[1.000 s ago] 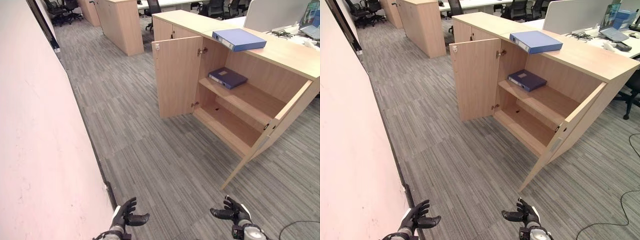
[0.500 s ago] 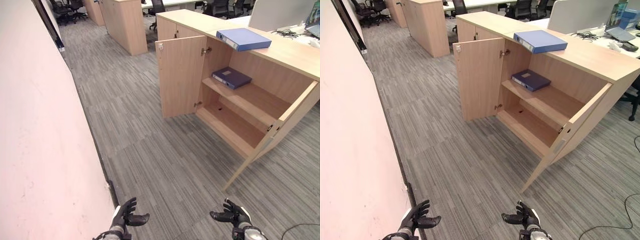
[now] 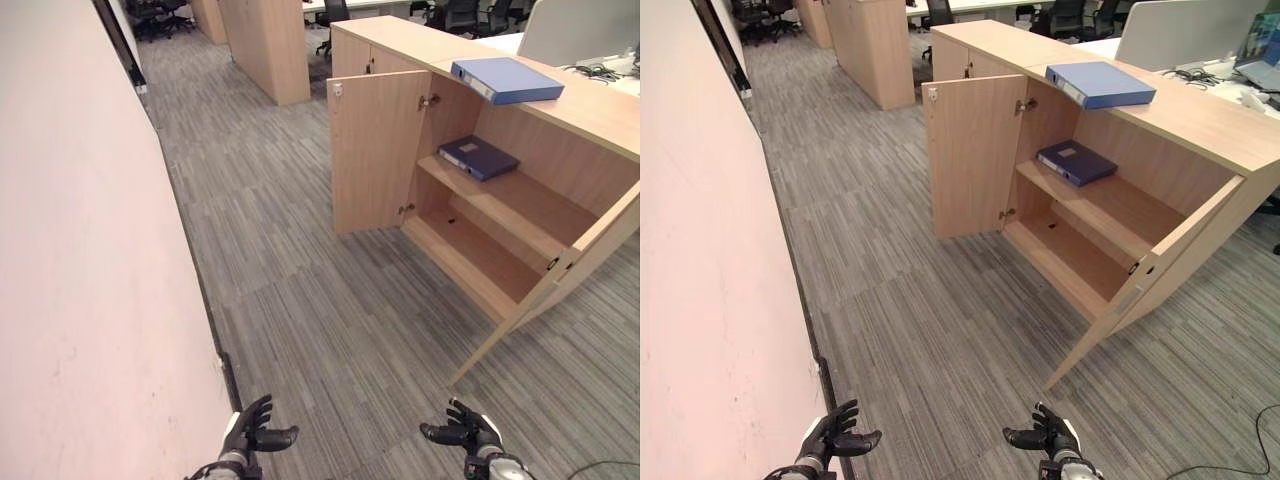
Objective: Put the empty folder in the office cabinet
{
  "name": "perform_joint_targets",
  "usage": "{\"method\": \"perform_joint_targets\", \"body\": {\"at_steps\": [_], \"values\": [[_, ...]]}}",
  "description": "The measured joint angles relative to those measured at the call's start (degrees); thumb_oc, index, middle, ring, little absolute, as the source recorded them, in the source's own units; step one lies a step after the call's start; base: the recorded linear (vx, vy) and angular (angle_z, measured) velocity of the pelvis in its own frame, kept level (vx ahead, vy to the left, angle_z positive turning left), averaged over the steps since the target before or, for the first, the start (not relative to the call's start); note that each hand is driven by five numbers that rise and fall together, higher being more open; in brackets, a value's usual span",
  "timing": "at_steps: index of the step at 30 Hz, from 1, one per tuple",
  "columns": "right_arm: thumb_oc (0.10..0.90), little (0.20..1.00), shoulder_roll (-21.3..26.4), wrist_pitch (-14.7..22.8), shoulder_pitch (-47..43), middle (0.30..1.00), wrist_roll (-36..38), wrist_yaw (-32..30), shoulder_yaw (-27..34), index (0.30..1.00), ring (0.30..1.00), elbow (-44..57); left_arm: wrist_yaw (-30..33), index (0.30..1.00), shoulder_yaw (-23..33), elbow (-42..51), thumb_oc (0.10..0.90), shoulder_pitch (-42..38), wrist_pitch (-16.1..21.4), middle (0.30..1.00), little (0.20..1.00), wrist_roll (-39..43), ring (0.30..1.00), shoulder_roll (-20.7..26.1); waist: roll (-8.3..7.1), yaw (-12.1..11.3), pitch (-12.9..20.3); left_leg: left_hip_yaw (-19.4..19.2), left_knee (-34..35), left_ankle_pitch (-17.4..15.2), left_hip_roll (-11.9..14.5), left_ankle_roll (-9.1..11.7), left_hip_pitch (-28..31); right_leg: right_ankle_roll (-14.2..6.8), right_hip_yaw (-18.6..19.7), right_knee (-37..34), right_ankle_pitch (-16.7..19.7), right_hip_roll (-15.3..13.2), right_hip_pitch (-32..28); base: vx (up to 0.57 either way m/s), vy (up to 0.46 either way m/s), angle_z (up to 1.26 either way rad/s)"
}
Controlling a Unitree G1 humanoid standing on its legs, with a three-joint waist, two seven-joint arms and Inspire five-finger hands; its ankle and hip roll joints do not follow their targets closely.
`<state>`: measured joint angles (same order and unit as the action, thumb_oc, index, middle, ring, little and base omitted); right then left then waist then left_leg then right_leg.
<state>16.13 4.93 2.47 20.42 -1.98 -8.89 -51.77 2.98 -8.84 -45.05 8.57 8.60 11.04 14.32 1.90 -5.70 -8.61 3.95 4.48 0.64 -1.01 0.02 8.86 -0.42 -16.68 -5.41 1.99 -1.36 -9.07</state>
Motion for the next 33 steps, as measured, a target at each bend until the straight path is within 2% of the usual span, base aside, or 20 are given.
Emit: {"method": "perform_joint_targets", "body": {"at_steps": [4,5,6,9,10,11,12,13,16,19,20,21,22,23,24,26,27,28,31,33], "values": [[0.800,0.900,-0.02,0.03,-0.12,0.900,0.06,0.01,-0.15,0.900,0.900,-0.69,0.09,0.900,0.12,-0.05,0.800,-0.29,0.03,0.900,0.900,0.24,0.900,0.73,-1.04,-1.29,-0.11,1.31,-1.23,0.25,0.17,0.75,-1.60,0.06,-1.16,0.41,-0.52,0.38,0.39,-0.02,-0.099,0.19],[0.800,0.900,-0.07,0.07,-0.61,0.900,0.07,0.11,-0.61,0.900,0.900,-0.68,0.07,0.900,0.07,-0.05,0.800,-1.28,0.04,0.900,0.900,1.15,0.900,1.11,-2.00,-1.60,-0.81,1.82,-3.72,-0.16,-0.13,1.38,-3.13,0.05,-1.22,-0.02,-0.68,0.08,1.03,-0.05,-0.082,0.23],[0.800,0.900,-0.06,0.07,-1.16,0.900,0.08,0.19,-1.07,0.900,0.900,-0.68,0.10,0.900,0.14,-0.10,0.800,-1.67,0.02,0.900,0.900,1.93,0.900,1.31,-2.40,-2.00,-1.52,2.26,-5.63,-0.51,-0.29,2.14,-4.36,1.03,-1.55,0.06,-0.19,0.16,1.05,-0.06,-0.113,0.26],[0.800,0.900,-0.04,0.27,-2.12,0.900,0.53,0.16,-1.02,0.900,0.900,-0.69,0.02,0.900,0.18,-0.54,0.800,-4.33,0.11,0.900,0.900,2.19,0.900,1.42,-4.31,-3.23,-4.51,1.99,-20.82,-0.19,-2.57,4.53,-13.90,1.81,-2.85,0.17,-0.96,-1.13,1.37,0.02,-0.061,0.46],[0.800,0.900,0.06,0.23,-3.13,0.900,0.57,0.10,-1.04,0.900,0.900,-0.83,0.04,0.900,0.32,-1.39,0.800,-5.18,0.14,0.900,0.900,2.22,0.900,1.29,-4.38,-4.23,-6.30,-1.33,-28.16,-0.44,-1.73,5.93,-17.91,3.73,-3.78,0.30,-0.47,-1.70,0.70,0.25,-0.061,0.58],[0.800,0.900,-0.26,0.33,-3.36,0.900,0.59,0.05,-1.02,0.900,0.900,-0.87,0.12,0.900,0.76,-3.50,0.800,-5.31,0.07,0.900,0.900,2.24,0.900,1.37,-3.56,-3.65,-7.16,-7.19,-33.17,-0.14,5.30,5.66,-21.04,4.95,-6.56,-0.05,-1.09,-0.25,-0.08,0.34,-0.044,0.80],[0.800,0.900,-1.15,0.33,-4.13,0.900,0.62,-0.17,-0.53,0.900,0.900,-1.79,0.07,0.900,1.18,-4.98,0.800,-5.82,0.13,0.900,0.900,2.32,0.900,1.49,-3.09,-3.87,-7.53,-10.68,-26.16,1.04,10.20,6.64,-23.91,5.09,-7.06,-0.08,-2.25,-0.24,-0.42,0.39,0.029,0.88],[0.800,0.900,-1.11,0.14,-4.93,0.900,0.62,-0.34,-0.47,0.900,0.900,-2.61,0.09,0.900,1.62,-6.22,0.800,-6.99,0.08,0.900,0.900,2.50,0.900,1.10,-3.50,-4.19,-8.61,-11.37,-19.54,2.49,11.02,7.06,-24.00,5.65,-7.30,-0.02,-2.21,-0.40,-0.43,0.29,0.056,0.67],[0.800,0.900,-1.11,-0.28,-5.40,0.900,0.69,-0.86,-0.56,0.900,0.900,-2.79,0.18,0.900,1.83,-6.39,0.800,-7.48,0.09,0.900,0.900,4.34,0.900,0.86,-1.62,-5.54,-8.80,-6.14,-4.33,6.13,13.37,10.52,-24.44,5.26,-5.90,0.25,-2.46,0.81,-0.87,0.28,0.057,0.26],[0.800,0.900,-1.26,-0.09,-7.38,0.900,1.06,-1.05,-1.30,0.900,0.900,-3.06,0.91,0.900,1.92,-7.08,0.800,-7.63,0.10,0.900,0.900,4.49,0.900,-0.39,-0.95,-8.18,-8.68,-5.12,-1.05,6.64,14.01,11.55,-23.41,4.20,-1.34,0.62,-3.18,0.55,-1.33,0.42,0.120,-0.68],[0.800,0.900,-0.95,0.15,-7.70,0.900,1.04,-1.03,-2.10,0.900,0.900,-3.04,1.21,0.900,2.06,-7.14,0.800,-6.73,0.06,0.900,0.900,4.46,0.900,-2.71,0.13,-10.02,-7.95,-5.34,-2.72,2.12,13.83,10.18,-20.00,1.81,2.57,0.51,-4.05,0.05,-2.37,0.32,0.117,-1.07],[0.800,0.900,-0.45,0.57,-7.14,0.900,1.04,-1.08,-2.31,0.900,0.900,-3.17,1.27,0.900,4.15,-7.57,0.800,-5.65,0.23,0.900,0.900,4.33,0.900,-4.98,1.70,-10.52,-6.75,-3.95,-2.71,1.62,14.64,10.99,-18.79,-0.64,3.15,1.65,-4.68,0.86,-3.29,0.43,0.167,-1.05],[0.800,0.900,-1.24,0.56,-7.78,0.900,1.03,-1.43,-2.79,0.900,0.900,-4.27,1.26,0.900,4.87,-8.43,0.800,-6.91,0.23,0.900,0.900,4.41,0.900,-5.12,1.13,-11.08,-7.27,-3.89,-5.87,3.31,14.47,12.24,-19.91,-1.99,4.00,9.48,-8.05,-0.05,-0.66,0.24,0.130,-0.34],[0.800,0.900,-2.41,0.25,-7.89,0.900,1.03,-1.45,-2.85,0.900,0.900,-4.96,1.23,0.900,4.79,-7.80,0.800,-6.98,0.23,0.900,0.900,4.38,0.900,-4.35,-0.37,-11.57,-7.23,-4.09,-7.41,3.26,13.76,11.98,-19.91,-2.31,5.26,16.71,-11.37,-0.83,1.71,0.43,0.266,-0.24],[0.800,0.900,-5.03,-0.35,-7.54,0.900,0.99,-0.85,-2.93,0.900,0.900,-5.35,1.15,0.900,4.46,-6.15,0.800,-6.16,0.32,0.900,0.900,4.33,0.900,-2.11,-5.18,-13.23,-7.18,-3.99,-10.51,2.78,10.10,10.86,-19.56,-1.41,7.01,20.38,-16.03,-4.47,2.64,0.32,0.216,-0.21],[0.800,0.900,-6.54,0.00,-7.44,0.900,1.01,-1.00,-2.89,0.900,0.900,-5.65,1.17,0.900,5.02,-6.64,0.800,-5.18,0.16,0.900,0.900,4.40,0.900,-1.46,-6.63,-13.74,-6.01,-2.32,-15.49,3.29,8.48,8.24,-21.09,-2.06,9.07,15.92,-17.42,-4.76,-0.91,0.22,0.185,-0.22],[0.800,0.900,-7.42,0.18,-7.59,0.900,1.01,-0.94,-2.82,0.900,0.900,-5.99,1.22,0.900,4.93,-6.76,0.800,-5.45,0.08,0.900,0.900,4.20,0.900,-0.38,-8.18,-13.83,-5.41,-2.68,-17.77,1.80,7.90,6.64,-21.87,-1.88,9.35,13.20,-16.89,-5.10,-2.04,0.35,0.383,-0.43],[0.800,0.900,-8.92,0.62,-8.93,0.900,1.02,-0.92,-2.73,0.900,0.900,-6.83,1.17,0.900,5.20,-6.81,0.800,-6.04,-0.01,0.900,0.900,3.92,0.900,2.05,-10.77,-14.38,-5.59,-4.16,-24.52,-1.92,7.71,3.91,-24.54,-3.95,10.47,10.36,-14.36,-5.96,-2.63,0.35,0.424,-0.46],[0.800,0.900,-9.17,0.84,-10.37,0.900,1.04,-1.02,-2.42,0.900,0.900,-8.69,0.36,0.900,5.06,-8.67,0.800,-6.37,-0.80,0.900,0.900,2.79,0.900,2.97,-10.12,-12.86,-5.93,-3.96,-32.04,-7.14,7.92,2.12,-26.14,-6.16,12.00,10.97,-10.39,-6.27,-3.02,0.25,0.420,-0.36],[0.800,0.900,-9.12,0.84,-9.76,0.900,1.05,-0.95,-2.23,0.900,0.900,-9.20,0.05,0.900,5.07,-8.79,0.800,-5.95,-0.74,0.900,0.900,1.62,0.900,3.15,-10.45,-12.42,-5.76,-5.67,-27.23,-7.43,7.53,1.63,-23.04,-9.29,12.22,14.71,-7.41,-7.46,-0.76,0.22,0.421,-0.29]]}}
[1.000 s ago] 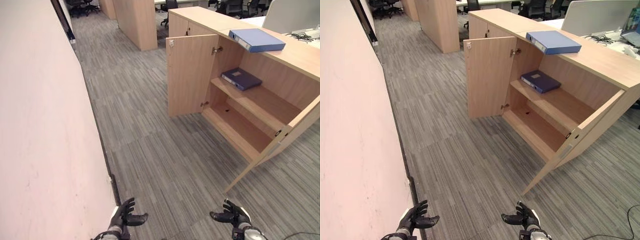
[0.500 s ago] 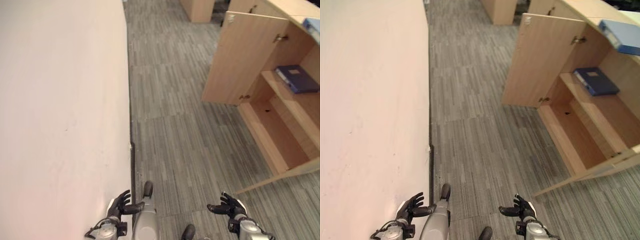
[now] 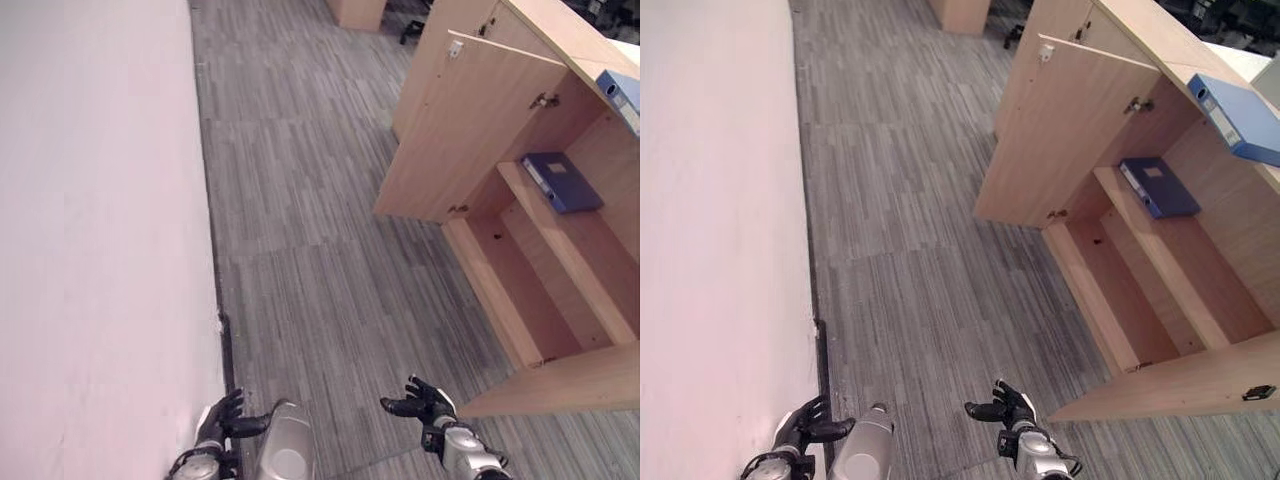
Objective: Put the empty folder in the office cabinet
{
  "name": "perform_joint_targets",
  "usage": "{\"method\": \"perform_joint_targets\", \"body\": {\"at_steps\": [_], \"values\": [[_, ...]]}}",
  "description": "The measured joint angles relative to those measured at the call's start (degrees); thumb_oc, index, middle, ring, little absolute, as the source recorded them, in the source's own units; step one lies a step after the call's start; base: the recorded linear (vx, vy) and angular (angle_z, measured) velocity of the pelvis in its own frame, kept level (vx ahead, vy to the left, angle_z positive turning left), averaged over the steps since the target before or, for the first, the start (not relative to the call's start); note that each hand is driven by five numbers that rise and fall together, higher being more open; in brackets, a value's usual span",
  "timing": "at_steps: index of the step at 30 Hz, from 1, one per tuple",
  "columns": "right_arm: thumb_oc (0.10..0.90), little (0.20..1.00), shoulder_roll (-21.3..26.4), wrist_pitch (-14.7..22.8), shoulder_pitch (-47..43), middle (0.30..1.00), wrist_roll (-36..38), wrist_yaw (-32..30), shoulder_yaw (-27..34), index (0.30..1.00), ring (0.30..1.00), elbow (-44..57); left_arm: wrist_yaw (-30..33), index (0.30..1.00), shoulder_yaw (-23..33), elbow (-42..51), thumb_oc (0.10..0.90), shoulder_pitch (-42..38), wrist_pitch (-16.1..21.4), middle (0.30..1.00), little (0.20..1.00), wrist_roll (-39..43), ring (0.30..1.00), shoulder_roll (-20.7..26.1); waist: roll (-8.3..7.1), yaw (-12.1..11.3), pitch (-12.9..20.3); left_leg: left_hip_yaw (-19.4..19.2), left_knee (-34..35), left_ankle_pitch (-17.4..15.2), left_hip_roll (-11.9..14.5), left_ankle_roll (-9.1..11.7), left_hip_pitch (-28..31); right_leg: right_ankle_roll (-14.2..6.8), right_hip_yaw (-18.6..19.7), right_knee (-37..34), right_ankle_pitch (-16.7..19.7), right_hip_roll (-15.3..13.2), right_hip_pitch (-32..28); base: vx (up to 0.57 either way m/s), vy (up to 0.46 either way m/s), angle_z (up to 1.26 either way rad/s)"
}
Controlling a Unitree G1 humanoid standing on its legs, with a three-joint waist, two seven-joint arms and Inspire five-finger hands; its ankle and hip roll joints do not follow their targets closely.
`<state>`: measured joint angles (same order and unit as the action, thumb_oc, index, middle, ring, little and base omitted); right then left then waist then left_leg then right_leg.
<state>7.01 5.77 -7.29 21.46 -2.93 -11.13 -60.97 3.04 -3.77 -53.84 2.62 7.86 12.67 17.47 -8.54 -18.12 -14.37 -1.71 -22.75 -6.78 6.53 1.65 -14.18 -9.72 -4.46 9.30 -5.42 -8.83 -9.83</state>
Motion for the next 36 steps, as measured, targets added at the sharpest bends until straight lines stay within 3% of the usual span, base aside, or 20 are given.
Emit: {"method": "perform_joint_targets", "body": {"at_steps": [4,6,7,8,10,14,16,17,19,21,22,23,24,25,26,28,30,31,33,36], "values": [[0.800,0.900,-0.80,-0.78,-0.03,0.900,-0.10,0.33,-0.59,0.900,0.900,1.23,0.10,0.900,1.92,-0.10,0.800,-0.28,-0.44,0.900,0.900,-0.03,0.900,-1.00,1.18,2.10,0.09,-2.66,4.85,-1.02,-0.16,-1.85,5.06,-4.77,-1.56,16.33,6.33,-2.39,8.45,0.20,0.375,-0.25],[0.800,0.900,-1.26,-1.18,0.18,0.900,-0.60,0.51,-1.68,0.900,0.900,1.76,0.03,0.900,1.73,0.53,0.800,-0.59,-0.38,0.900,0.900,-0.09,0.900,-2.23,4.21,2.43,0.15,-4.31,6.28,-1.18,1.23,-2.60,7.92,-3.93,-9.05,18.96,15.00,-3.32,9.38,0.26,0.432,-0.42],[0.800,0.900,-1.24,-1.32,0.50,0.900,-0.73,0.60,-2.59,0.900,0.900,2.53,0.05,0.900,0.99,0.92,0.800,-1.04,-0.23,0.900,0.900,-0.22,0.900,-2.61,5.54,2.57,-0.16,-3.84,8.40,-1.77,1.03,-3.92,9.74,-4.06,-9.37,24.11,18.34,-3.50,12.37,0.28,0.281,-0.70],[0.800,0.900,-1.51,-0.75,-0.54,0.900,-0.85,1.19,-3.19,0.900,0.900,5.31,-0.07,0.900,-0.84,0.43,0.800,-1.44,-0.75,0.900,0.900,-1.29,0.900,-1.70,6.74,5.02,-0.71,-4.99,12.51,0.20,0.75,-4.58,11.96,-5.95,-8.61,32.78,11.69,-3.61,20.79,0.31,0.105,-0.24],[0.800,0.900,-0.84,-0.76,0.67,0.900,-0.92,1.63,-2.97,0.900,0.900,6.50,-1.10,0.900,-3.19,2.02,0.800,-1.88,-0.33,0.900,0.900,-2.61,0.900,-0.58,8.33,7.78,-1.32,-4.68,15.28,0.55,-0.56,-4.83,15.50,-4.71,-12.75,26.86,4.31,-1.91,23.06,0.25,0.034,0.13],[0.800,0.900,0.52,-0.67,3.19,0.900,-1.00,1.23,-1.40,0.900,0.900,6.26,-1.10,0.900,-4.33,4.74,0.800,-0.15,0.32,0.900,0.900,-5.01,0.900,2.47,7.01,9.73,-0.40,-6.11,20.03,-0.11,-5.40,-4.26,20.85,-0.69,-19.37,8.08,3.76,-4.21,25.55,0.34,-0.109,0.20],[0.800,0.900,0.74,-0.24,2.96,0.900,-0.91,0.86,2.26,0.900,0.900,4.12,-1.31,0.900,-6.25,4.74,0.800,0.32,-0.29,0.900,0.900,-7.04,0.900,5.09,7.16,10.59,-0.39,-6.07,21.12,-0.39,-5.76,-3.28,21.80,-0.50,-18.65,-4.31,7.11,-6.23,26.40,0.32,-0.194,0.23],[0.800,0.900,1.56,0.12,3.02,0.900,-0.77,0.28,4.29,0.900,0.900,2.84,-1.36,0.900,-8.06,4.81,0.800,0.34,-0.29,0.900,0.900,-8.17,0.900,5.57,7.94,12.06,-0.53,-4.90,21.03,-0.87,-4.99,-2.49,22.24,-1.24,-15.11,-7.13,9.57,-9.56,27.38,0.38,-0.251,0.35],[0.800,0.900,3.62,0.39,2.57,0.900,-0.83,-0.28,5.34,0.900,0.900,1.49,-2.22,0.900,-9.98,4.37,0.800,0.25,-0.27,0.900,0.900,-9.36,0.900,6.01,10.90,13.69,-1.03,-4.40,20.95,-2.06,-0.11,0.34,25.60,-2.73,-12.43,-7.93,12.59,-14.57,27.23,0.43,-0.189,0.15],[0.800,0.900,4.27,0.63,2.74,0.900,-1.02,-0.17,6.20,0.900,0.900,-0.22,-2.46,0.900,-9.75,3.31,0.800,1.72,-0.09,0.900,0.900,-10.97,0.900,5.92,11.13,13.93,-0.09,-6.68,22.87,-2.70,2.57,2.44,31.68,-2.31,-20.80,-5.62,12.59,-15.61,24.31,0.48,-0.050,-0.63],[0.800,0.900,3.56,-0.03,3.42,0.900,-1.03,0.22,6.01,0.900,0.900,-2.94,-2.65,0.900,-8.51,2.41,0.800,4.92,-0.11,0.900,0.900,-11.22,0.900,6.49,8.80,13.50,3.55,-9.86,24.12,-2.40,3.77,7.97,36.23,0.65,-27.94,0.19,12.13,-13.53,23.01,0.59,-0.095,-1.15],[0.800,0.900,6.96,-0.62,4.39,0.900,-1.03,0.28,6.43,0.900,0.900,-4.71,-2.51,0.900,-7.82,0.62,0.800,4.68,-0.59,0.900,0.900,-11.25,0.900,1.81,13.88,14.06,5.63,-10.62,23.62,-2.58,8.15,9.76,37.37,6.54,-27.19,2.79,13.66,-9.25,23.74,0.56,-0.122,-0.88],[0.800,0.900,10.70,-1.08,5.08,0.900,-1.01,-0.23,7.48,0.900,0.900,-5.77,-3.87,0.900,-8.44,0.58,0.800,3.17,-0.09,0.900,0.900,-11.29,0.900,-2.13,14.80,16.03,5.38,-8.06,17.77,2.21,10.23,12.02,34.80,8.48,-25.85,8.41,9.04,-8.65,24.39,0.59,-0.201,-0.26],[0.800,0.900,11.80,-1.39,6.35,0.900,-0.87,0.91,7.32,0.900,0.900,-6.27,-4.13,0.900,-10.34,0.34,0.800,2.51,0.22,0.900,0.900,-11.29,0.900,-3.53,15.19,17.41,6.17,-5.95,18.17,3.03,11.10,12.15,34.90,9.23,-25.50,11.33,4.15,-7.94,23.23,0.48,-0.224,-0.22],[0.800,0.900,10.98,-1.41,7.34,0.900,-0.97,0.82,5.15,0.900,0.900,-6.23,-4.55,0.900,-10.70,-0.24,0.800,0.02,0.89,0.900,0.900,-11.25,0.900,-3.83,15.31,18.82,7.44,-3.70,14.23,10.49,13.57,13.97,32.88,7.98,-26.38,9.81,0.91,-3.80,20.32,0.53,-0.312,-0.28],[0.800,0.900,9.54,-1.95,7.34,0.900,-0.90,0.86,4.34,0.900,0.900,-5.46,-4.54,0.900,-9.97,0.53,0.800,-0.95,0.88,0.900,0.900,-11.09,0.900,-3.62,13.99,19.40,8.05,-0.23,6.62,19.67,14.20,13.71,28.63,10.28,-24.35,5.52,0.46,0.47,18.07,0.42,-0.262,-0.52],[0.800,0.900,7.34,-2.06,6.33,0.900,-0.45,0.54,4.22,0.900,0.900,-2.72,-3.79,0.900,-8.95,1.70,0.800,-1.32,0.82,0.900,0.900,-10.81,0.900,-3.39,11.88,17.55,6.90,5.63,-16.01,33.94,10.97,2.07,15.81,12.97,-18.95,0.32,1.16,3.35,15.90,0.26,-0.063,-1.15],[0.800,0.900,5.85,-1.98,5.16,0.900,-0.41,0.26,3.91,0.900,0.900,-2.71,-3.87,0.900,-9.73,0.75,0.800,-1.27,0.82,0.900,0.900,-10.83,0.900,-2.79,11.02,17.55,5.43,5.65,-24.67,21.94,10.51,5.23,9.93,12.37,-17.83,-3.24,2.92,3.89,11.81,0.24,0.027,-0.94],[0.800,0.900,4.81,-1.97,4.74,0.900,-0.33,-0.02,2.72,0.900,0.900,-2.19,-3.56,0.900,-9.73,0.01,0.800,-1.14,0.86,0.900,0.900,-10.79,0.900,-2.29,8.22,17.13,3.94,2.65,-16.11,11.40,10.50,6.79,5.25,12.05,-16.77,-5.67,3.09,3.10,6.96,0.29,0.083,-0.81],[0.800,0.900,6.39,-1.36,4.43,0.900,-0.35,-0.19,2.50,0.900,0.900,-0.27,-3.70,0.900,-10.01,0.49,0.800,-0.63,0.74,0.900,0.900,-10.83,0.900,-2.43,9.33,16.38,3.61,1.72,-2.44,12.31,11.63,7.78,0.99,9.59,-15.82,-10.08,2.86,3.10,2.09,0.26,0.144,-0.85]]}}
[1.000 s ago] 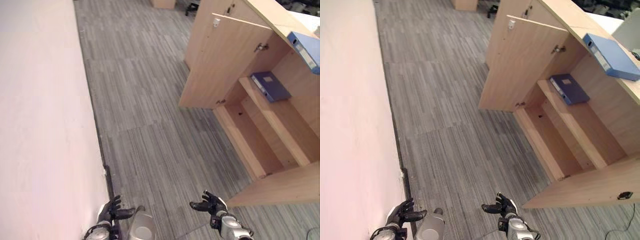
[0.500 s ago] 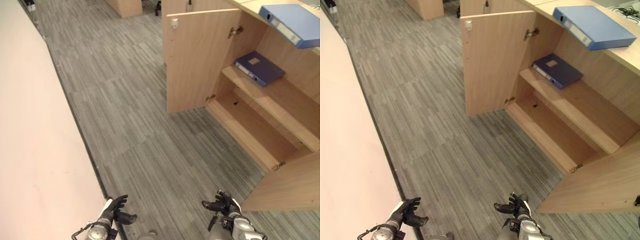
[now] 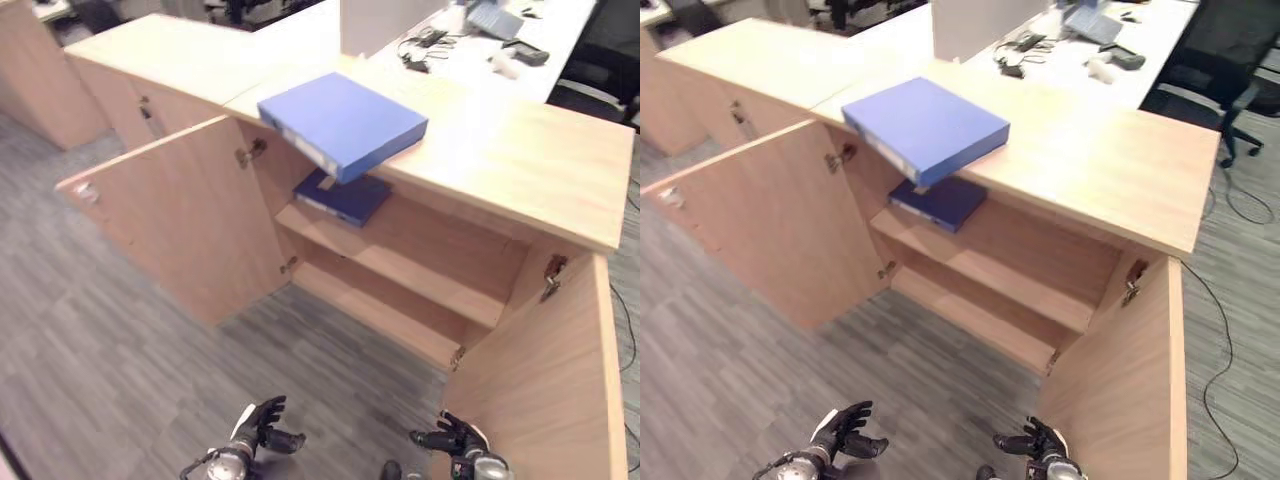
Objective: Put the empty folder in the office cabinet
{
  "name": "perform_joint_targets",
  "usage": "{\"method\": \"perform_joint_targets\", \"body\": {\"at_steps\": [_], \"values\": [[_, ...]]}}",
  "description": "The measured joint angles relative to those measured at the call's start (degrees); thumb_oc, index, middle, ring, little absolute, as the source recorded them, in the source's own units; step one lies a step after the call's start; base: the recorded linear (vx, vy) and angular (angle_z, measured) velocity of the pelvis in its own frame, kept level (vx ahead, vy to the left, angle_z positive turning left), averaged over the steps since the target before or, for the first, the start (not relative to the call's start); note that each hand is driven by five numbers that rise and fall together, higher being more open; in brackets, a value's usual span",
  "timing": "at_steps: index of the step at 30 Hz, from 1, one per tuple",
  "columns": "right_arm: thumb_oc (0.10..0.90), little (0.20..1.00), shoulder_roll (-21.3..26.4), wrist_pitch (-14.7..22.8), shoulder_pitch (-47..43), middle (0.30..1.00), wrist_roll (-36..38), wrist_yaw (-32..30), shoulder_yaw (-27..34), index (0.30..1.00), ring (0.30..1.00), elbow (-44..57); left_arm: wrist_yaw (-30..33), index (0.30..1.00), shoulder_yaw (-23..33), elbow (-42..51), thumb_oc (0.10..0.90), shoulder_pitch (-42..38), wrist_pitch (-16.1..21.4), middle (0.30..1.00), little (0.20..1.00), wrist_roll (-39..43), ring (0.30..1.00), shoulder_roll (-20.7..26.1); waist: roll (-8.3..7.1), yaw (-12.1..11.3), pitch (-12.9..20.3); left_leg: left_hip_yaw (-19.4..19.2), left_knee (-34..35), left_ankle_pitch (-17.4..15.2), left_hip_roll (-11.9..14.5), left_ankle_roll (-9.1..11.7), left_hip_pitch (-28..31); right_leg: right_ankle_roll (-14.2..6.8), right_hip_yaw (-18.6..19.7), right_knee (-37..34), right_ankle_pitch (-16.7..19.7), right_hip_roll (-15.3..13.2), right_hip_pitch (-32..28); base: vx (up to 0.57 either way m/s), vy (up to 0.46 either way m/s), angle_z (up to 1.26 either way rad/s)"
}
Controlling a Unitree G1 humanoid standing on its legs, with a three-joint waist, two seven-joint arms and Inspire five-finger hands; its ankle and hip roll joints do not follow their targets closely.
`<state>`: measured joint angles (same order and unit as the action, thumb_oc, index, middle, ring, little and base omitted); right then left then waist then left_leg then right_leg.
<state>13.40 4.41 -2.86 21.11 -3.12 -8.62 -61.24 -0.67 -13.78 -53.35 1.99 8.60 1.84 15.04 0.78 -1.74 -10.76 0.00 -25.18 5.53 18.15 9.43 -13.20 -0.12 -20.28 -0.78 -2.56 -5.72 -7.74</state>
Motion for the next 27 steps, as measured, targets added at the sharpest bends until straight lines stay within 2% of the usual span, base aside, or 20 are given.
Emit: {"method": "perform_joint_targets", "body": {"at_steps": [3,4,5,6,8,10,12,13,14,15,16,17,18,20,21,22,23,24,25,27], "values": [[0.800,0.900,2.97,0.47,1.25,0.900,-0.14,-0.15,-1.55,0.900,0.900,0.79,0.29,0.900,-2.09,-0.14,0.800,0.07,0.15,0.900,0.900,0.00,0.900,-0.11,3.04,-0.11,0.00,1.99,18.42,2.27,-2.39,0.24,1.22,-3.63,3.96,-2.39,-1.53,-0.72,-4.07,0.39,0.224,-0.73],[0.800,0.900,4.08,0.49,1.72,0.900,-0.17,-0.12,-2.25,0.900,0.900,0.81,0.27,0.900,-2.49,-0.34,0.800,0.37,0.15,0.900,0.900,0.00,0.900,-0.14,3.91,0.00,0.44,3.91,22.00,2.18,-3.67,0.19,1.56,-4.54,4.73,-2.96,-2.21,-0.84,-4.80,0.11,0.030,-0.67],[0.800,0.900,5.06,0.29,1.91,0.900,-0.18,-0.06,-2.13,0.900,0.900,0.45,0.30,0.900,-2.74,-0.74,0.800,0.83,0.18,0.900,0.900,0.01,0.900,-0.32,5.96,-0.63,0.58,8.43,25.56,3.17,-4.91,-0.26,3.29,-6.75,6.86,-3.15,-2.10,-0.77,-5.99,0.30,0.128,-0.85],[0.800,0.900,2.37,0.16,1.99,0.900,-0.25,-0.31,-2.55,0.900,0.900,-0.11,0.70,0.900,-1.95,-1.23,0.800,-0.09,-0.33,0.900,0.900,0.07,0.900,1.40,2.00,-1.59,-0.20,6.54,26.78,4.43,-7.58,0.48,5.98,-8.34,8.41,-3.95,-1.33,-3.77,-6.62,0.28,0.143,-0.80],[0.800,0.900,-0.40,0.15,1.45,0.900,-0.39,0.25,-3.15,0.900,0.900,-0.23,1.54,0.900,-1.66,-1.99,0.800,-2.73,-0.42,0.900,0.900,0.07,0.900,4.00,-0.25,-2.65,-2.04,5.21,23.97,3.60,-8.63,-0.89,5.86,-7.51,8.74,-2.31,-2.35,-3.20,-5.29,0.34,0.215,-0.48],[0.800,0.900,-1.96,0.21,0.20,0.900,-0.51,0.34,-3.51,0.900,0.900,-0.37,2.30,0.900,-1.51,-3.15,0.800,-4.65,-0.48,0.900,0.900,0.07,0.900,5.03,-1.50,-3.24,-3.62,5.94,16.57,-0.68,-9.82,-1.04,4.59,-6.00,9.19,-2.20,-1.93,-2.74,-4.77,0.27,0.236,-0.41],[0.800,0.900,-1.81,0.51,-1.86,0.900,-0.68,0.34,-3.21,0.900,0.900,-0.36,2.58,0.900,-1.63,-4.02,0.800,-5.84,-0.21,0.900,0.900,0.08,0.900,4.85,-1.03,-4.69,-4.47,10.60,3.24,-7.15,-10.66,-0.60,-1.91,-4.95,14.68,-2.51,-2.75,-3.62,-4.73,0.27,0.353,-0.82],[0.800,0.900,-1.39,0.67,-2.94,0.900,-0.70,0.17,-1.63,0.900,0.900,-0.52,2.43,0.900,-1.78,-4.88,0.800,-4.54,0.07,0.900,0.900,0.07,0.900,3.71,1.85,-4.93,-4.55,15.94,7.24,-7.94,-9.01,0.11,-1.88,-4.91,17.22,-3.19,-2.61,-3.35,-4.84,0.19,0.366,-1.11],[0.800,0.900,-0.82,0.75,-2.99,0.900,-0.70,0.13,-1.05,0.900,0.900,-0.88,2.52,0.900,-1.72,-6.15,0.800,-4.52,0.02,0.900,0.900,0.06,0.900,2.71,2.98,-4.47,-4.57,16.54,8.88,-7.30,-8.28,0.89,-1.62,-5.24,18.39,-3.19,-2.90,-3.53,-4.74,0.20,0.395,-0.93],[0.800,0.900,-0.86,0.62,-3.35,0.900,-0.70,0.13,-0.90,0.900,0.900,-1.97,2.52,0.900,-1.53,-7.17,0.800,-4.72,0.01,0.900,0.900,0.17,0.900,2.39,2.51,-4.58,-4.81,15.17,7.69,-7.05,-8.96,2.00,-1.54,-5.46,19.27,-3.01,-3.48,-4.84,-4.69,0.21,0.378,-0.50],[0.800,0.900,-1.49,0.24,-3.41,0.900,-0.70,0.16,-1.06,0.900,0.900,-2.67,2.61,0.900,-0.72,-7.15,0.800,-5.10,-0.14,0.900,0.900,0.07,0.900,3.03,0.39,-4.62,-5.25,12.78,6.30,-8.18,-11.20,-0.02,-1.53,-4.44,20.34,-0.94,-3.39,-6.79,-3.47,0.21,0.379,-0.44],[0.800,0.900,-1.60,0.18,-2.64,0.900,-0.74,0.45,-0.96,0.900,0.900,-2.80,2.62,0.900,-0.48,-6.94,0.800,-5.43,0.15,0.900,0.900,0.05,0.900,3.53,-0.22,-4.68,-5.46,12.25,5.49,-8.84,-11.49,-0.43,-1.78,-5.10,20.43,1.03,-2.47,-7.02,-2.36,0.21,0.345,-0.33],[0.800,0.900,-3.87,0.18,-2.74,0.900,-0.77,0.69,1.16,0.900,0.900,-4.63,2.57,0.900,0.95,-8.73,0.800,-6.22,0.06,0.900,0.900,0.00,0.900,5.18,-1.89,-4.74,-5.88,11.47,3.17,-10.43,-11.32,-2.24,-1.85,-6.05,21.25,6.52,0.03,-7.04,-0.18,0.17,0.471,-0.35],[0.800,0.900,-4.16,-0.01,-1.76,0.900,-0.64,0.96,0.51,0.900,0.900,-4.27,2.54,0.900,-1.81,-9.36,0.800,-6.78,-0.39,0.900,0.900,-0.01,0.900,5.89,-2.59,-5.06,-6.28,9.00,-0.36,-14.30,-12.18,-5.21,0.44,-6.23,21.68,10.15,4.74,-7.25,1.28,0.21,0.679,-0.76],[0.800,0.900,-5.12,0.32,-2.21,0.900,-0.64,1.17,0.98,0.900,0.900,-3.78,2.21,0.900,-2.54,-9.55,0.800,-5.77,-0.88,0.900,0.900,-0.16,0.900,6.34,-2.53,-5.45,-6.05,6.76,-0.13,-15.29,-11.69,-6.31,2.34,-7.67,21.23,16.41,5.89,-8.05,4.49,0.13,0.805,-1.58],[0.800,0.900,-5.31,0.37,-2.09,0.900,-0.36,0.93,-1.11,0.900,0.900,-2.59,2.29,0.900,-2.26,-9.24,0.800,-5.08,-1.10,0.900,0.900,-0.25,0.900,5.94,-2.23,-4.60,-5.08,4.43,-0.95,-17.04,-13.33,-9.39,4.27,-7.16,19.05,23.08,13.19,-10.06,9.90,0.09,0.646,-1.59],[0.800,0.900,-4.56,0.47,-1.83,0.900,-0.39,1.03,-1.40,0.900,0.900,-2.26,2.21,0.900,-2.14,-8.53,0.800,-4.42,-1.04,0.900,0.900,-0.25,0.900,6.09,-1.60,-4.68,-4.92,2.60,-0.34,-16.96,-13.04,-9.89,4.92,-7.91,15.97,24.60,16.81,-11.67,11.39,0.11,0.637,-1.28],[0.800,0.900,-3.88,0.62,-1.47,0.900,-0.72,0.78,-0.50,0.900,0.900,-1.50,2.47,0.900,-1.59,-6.52,0.800,-4.18,-0.50,0.900,0.900,-0.21,0.900,6.20,-1.51,-4.97,-4.44,1.55,2.36,-15.04,-14.41,-10.25,6.74,-10.66,5.17,31.39,16.07,-16.73,12.76,0.11,0.297,-0.48],[0.800,0.900,-4.14,-0.16,-1.23,0.900,-0.65,0.77,-0.59,0.900,0.900,-1.60,2.54,0.900,0.03,-4.39,0.800,-3.28,0.23,0.900,0.900,0.03,0.900,6.60,-0.94,-5.20,-2.85,1.72,5.43,-14.20,-15.15,-12.48,7.78,-11.43,5.61,33.61,10.03,-12.80,13.52,0.14,0.302,-0.26],[0.800,0.900,-4.65,-0.04,-1.94,0.900,-0.62,1.30,-0.59,0.900,0.900,-1.46,2.44,0.900,0.65,-4.22,0.800,-2.54,0.07,0.900,0.900,0.03,0.900,7.47,-0.84,-5.18,-2.46,1.37,10.33,-11.03,-15.86,-11.38,9.84,-12.69,8.51,30.17,2.91,-6.77,12.34,0.05,0.042,-0.02]]}}
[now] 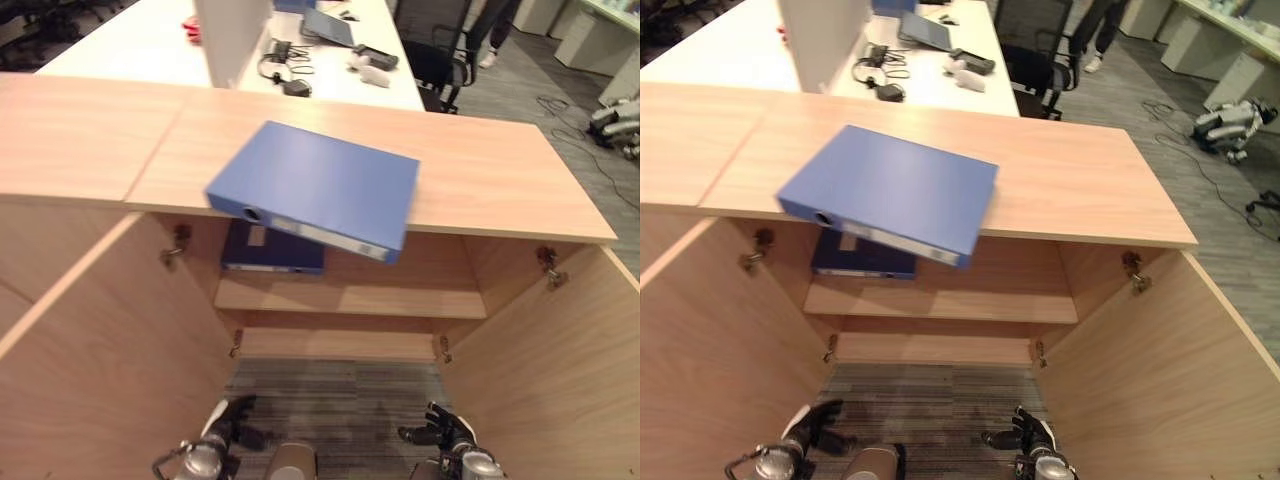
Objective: Put the empty folder in the office cabinet
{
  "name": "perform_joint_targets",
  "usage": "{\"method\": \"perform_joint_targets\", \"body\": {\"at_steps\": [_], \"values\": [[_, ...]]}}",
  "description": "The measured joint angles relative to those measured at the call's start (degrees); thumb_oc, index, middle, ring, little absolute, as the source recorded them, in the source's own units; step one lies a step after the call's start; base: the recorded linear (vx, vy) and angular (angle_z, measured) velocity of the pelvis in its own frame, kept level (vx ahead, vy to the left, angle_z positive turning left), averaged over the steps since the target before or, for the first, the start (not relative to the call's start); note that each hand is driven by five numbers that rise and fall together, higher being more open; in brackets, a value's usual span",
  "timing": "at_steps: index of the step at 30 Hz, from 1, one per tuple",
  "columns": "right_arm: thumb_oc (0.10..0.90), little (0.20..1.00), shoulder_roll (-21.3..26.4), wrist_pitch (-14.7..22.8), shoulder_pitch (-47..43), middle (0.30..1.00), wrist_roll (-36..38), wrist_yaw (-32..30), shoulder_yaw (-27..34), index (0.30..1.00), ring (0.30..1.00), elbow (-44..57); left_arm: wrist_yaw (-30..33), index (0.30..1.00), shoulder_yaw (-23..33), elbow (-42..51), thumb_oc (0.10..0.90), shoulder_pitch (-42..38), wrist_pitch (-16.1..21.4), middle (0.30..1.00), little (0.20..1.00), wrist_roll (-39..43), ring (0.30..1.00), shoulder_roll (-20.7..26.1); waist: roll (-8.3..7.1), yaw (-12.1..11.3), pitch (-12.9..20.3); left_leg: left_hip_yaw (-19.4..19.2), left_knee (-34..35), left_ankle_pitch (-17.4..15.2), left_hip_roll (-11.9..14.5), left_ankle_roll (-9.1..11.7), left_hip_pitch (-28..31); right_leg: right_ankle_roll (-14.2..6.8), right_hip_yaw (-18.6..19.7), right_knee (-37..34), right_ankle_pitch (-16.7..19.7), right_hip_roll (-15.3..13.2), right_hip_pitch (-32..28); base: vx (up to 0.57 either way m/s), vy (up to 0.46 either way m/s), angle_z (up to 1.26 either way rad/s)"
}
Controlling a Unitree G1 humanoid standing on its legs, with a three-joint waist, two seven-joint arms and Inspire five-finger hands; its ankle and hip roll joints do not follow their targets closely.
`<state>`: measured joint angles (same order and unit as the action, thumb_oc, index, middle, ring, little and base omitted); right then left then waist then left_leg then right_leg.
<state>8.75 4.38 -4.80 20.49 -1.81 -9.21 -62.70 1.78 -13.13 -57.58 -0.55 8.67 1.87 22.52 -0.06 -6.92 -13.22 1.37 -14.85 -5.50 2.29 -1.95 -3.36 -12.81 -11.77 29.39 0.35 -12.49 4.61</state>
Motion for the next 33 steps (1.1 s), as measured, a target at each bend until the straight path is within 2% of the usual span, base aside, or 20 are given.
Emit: {"method": "perform_joint_targets", "body": {"at_steps": [1,2,3,4,6,7,8,12,14,20,23,25,27,29,33], "values": [[0.800,0.900,-0.04,0.13,-0.20,0.900,0.01,0.08,-0.04,0.900,0.900,0.00,-0.01,0.900,-0.28,0.04,0.800,0.47,-0.05,0.900,0.900,-0.01,0.900,0.30,-0.44,-0.27,0.26,-1.19,3.29,1.70,-1.63,0.88,1.06,0.98,-1.89,-5.43,-2.34,1.05,-1.17,0.02,0.040,-0.17],[0.800,0.900,0.35,0.14,-0.35,0.900,0.00,-0.07,-0.04,0.900,0.900,-0.07,-0.01,0.900,-1.01,-0.05,0.800,1.40,-0.06,0.900,0.900,0.00,0.900,0.20,-1.08,-1.65,0.66,-2.79,6.18,2.88,-3.94,1.62,2.07,2.89,-6.31,-14.79,-3.52,0.40,-3.39,0.05,0.036,0.02],[0.800,0.900,0.58,0.09,0.78,0.900,-0.01,0.08,-0.21,0.900,0.900,0.01,0.05,0.900,-1.11,-0.59,0.800,2.48,-0.15,0.900,0.900,-0.02,0.900,-0.88,-0.60,-1.17,1.45,-2.44,8.56,3.59,-6.44,0.51,2.68,4.04,-5.64,-21.78,-3.24,0.71,-5.97,0.10,0.025,0.22],[0.800,0.900,0.65,0.02,2.20,0.900,-0.03,0.22,-0.43,0.900,0.900,-0.05,-0.11,0.900,-1.33,-0.75,0.800,3.37,-0.23,0.900,0.900,-0.03,0.900,-1.30,0.08,-1.13,2.36,-2.99,9.63,3.73,-6.75,0.64,2.81,4.29,-4.00,-23.59,-2.96,1.10,-7.04,0.08,0.004,0.54],[0.800,0.900,0.66,-0.57,3.74,0.900,-0.05,0.46,-0.86,0.900,0.900,-0.32,-0.54,0.900,-1.14,-0.85,0.800,5.56,-0.25,0.900,0.900,-0.02,0.900,-1.75,1.02,-1.31,3.59,-5.63,12.08,4.66,-6.48,0.55,3.85,3.79,-2.55,-24.89,-1.83,0.87,-8.77,0.04,-0.001,0.29],[0.800,0.900,0.66,-0.60,4.49,0.900,-0.05,0.65,-0.87,0.900,0.900,-0.32,-0.57,0.900,-0.69,-0.97,0.800,6.88,-0.26,0.900,0.900,0.01,0.900,-1.97,1.14,-1.40,4.50,-6.62,13.46,5.27,-6.54,0.51,4.38,3.77,-2.70,-25.85,-1.14,0.22,-9.40,0.05,0.001,-0.08],[0.800,0.900,0.71,-0.62,4.87,0.900,-0.06,0.60,-0.86,0.900,0.900,-0.47,-0.53,0.900,-0.13,-1.50,0.800,9.32,-0.69,0.900,0.900,0.06,0.900,-2.37,1.38,-1.54,5.60,-7.21,14.96,6.30,-7.01,0.01,4.66,2.90,-2.79,-28.44,0.28,-1.29,-10.64,0.06,0.000,-0.16],[0.800,0.900,0.73,-0.62,5.66,0.900,-0.26,0.54,-0.76,0.900,0.900,-0.54,-0.82,0.900,-0.23,-3.10,0.800,9.72,-1.23,0.900,0.900,0.03,0.900,-3.11,0.59,-1.13,6.26,-7.18,17.24,7.57,-7.71,-0.30,5.54,0.83,-2.80,-33.71,2.14,-2.94,-13.81,0.03,0.002,-0.06],[0.800,0.900,0.72,-0.67,7.44,0.900,-0.31,0.68,-0.81,0.900,0.900,-0.56,-1.11,0.900,-0.41,-2.89,0.800,10.38,-1.18,0.900,0.900,-0.02,0.900,-3.45,-0.25,-1.05,8.13,-7.12,18.41,7.72,-7.81,-0.27,5.65,0.37,-2.74,-34.64,2.55,-3.22,-14.51,0.01,-0.009,-0.05],[0.800,0.900,0.77,-0.69,8.96,0.900,-1.36,0.66,-0.81,0.900,0.900,-0.76,-1.13,0.900,-0.81,-2.52,0.800,9.80,-1.11,0.900,0.900,-0.03,0.900,-3.36,-2.10,-0.82,9.07,-6.47,19.00,8.03,-7.74,-0.44,5.55,0.51,-2.78,-34.74,2.59,-3.28,-14.97,0.01,-0.022,-0.05],[0.800,0.900,0.75,-0.83,9.00,0.900,-1.90,0.86,-1.35,0.900,0.900,-1.17,-1.07,0.900,-0.73,-2.59,0.800,9.52,-1.11,0.900,0.900,-0.03,0.900,-3.15,-2.81,-0.39,8.98,-5.68,19.14,8.93,-7.71,-0.71,5.29,1.89,-2.75,-34.74,2.78,-3.27,-15.13,0.02,-0.024,0.06],[0.800,0.900,1.17,-0.98,9.15,0.900,-2.42,0.87,-1.47,0.900,0.900,-1.27,-1.14,0.900,-0.86,-2.72,0.800,9.59,-1.14,0.900,0.900,-0.04,0.900,-3.66,-2.47,-0.10,9.16,-5.12,19.38,9.63,-6.23,0.20,5.22,2.80,-3.06,-34.77,2.74,-1.66,-15.02,0.01,-0.017,0.08],[0.800,0.900,2.15,-1.01,9.17,0.900,-2.46,0.87,-1.55,0.900,0.900,-1.24,-1.16,0.900,-1.38,-2.61,0.800,10.01,-1.15,0.900,0.900,-0.06,0.900,-3.85,-1.25,0.39,8.81,-4.18,19.64,10.47,-3.58,1.42,5.33,4.31,-3.64,-34.77,1.91,1.08,-14.97,0.02,-0.033,0.06],[0.800,0.900,3.03,-1.02,9.19,0.900,-2.49,0.87,-1.74,0.900,0.900,-1.23,-1.12,0.900,-1.37,-2.58,0.800,10.17,-1.14,0.900,0.900,-0.05,0.900,-3.98,-0.74,0.47,8.79,-4.04,19.64,10.66,-2.33,1.97,5.41,4.82,-3.96,-34.76,1.64,2.34,-15.10,0.01,-0.013,0.02],[0.800,0.900,4.11,-1.01,9.13,0.900,-2.49,0.73,-1.71,0.900,0.900,-1.19,-0.80,0.900,-1.26,-2.54,0.800,9.90,-1.16,0.900,0.900,-0.06,0.900,-3.92,-0.90,0.57,8.59,-3.64,19.68,11.00,-0.99,2.83,5.39,6.00,-4.21,-34.34,1.14,3.86,-15.26,0.00,-0.003,0.01]]}}
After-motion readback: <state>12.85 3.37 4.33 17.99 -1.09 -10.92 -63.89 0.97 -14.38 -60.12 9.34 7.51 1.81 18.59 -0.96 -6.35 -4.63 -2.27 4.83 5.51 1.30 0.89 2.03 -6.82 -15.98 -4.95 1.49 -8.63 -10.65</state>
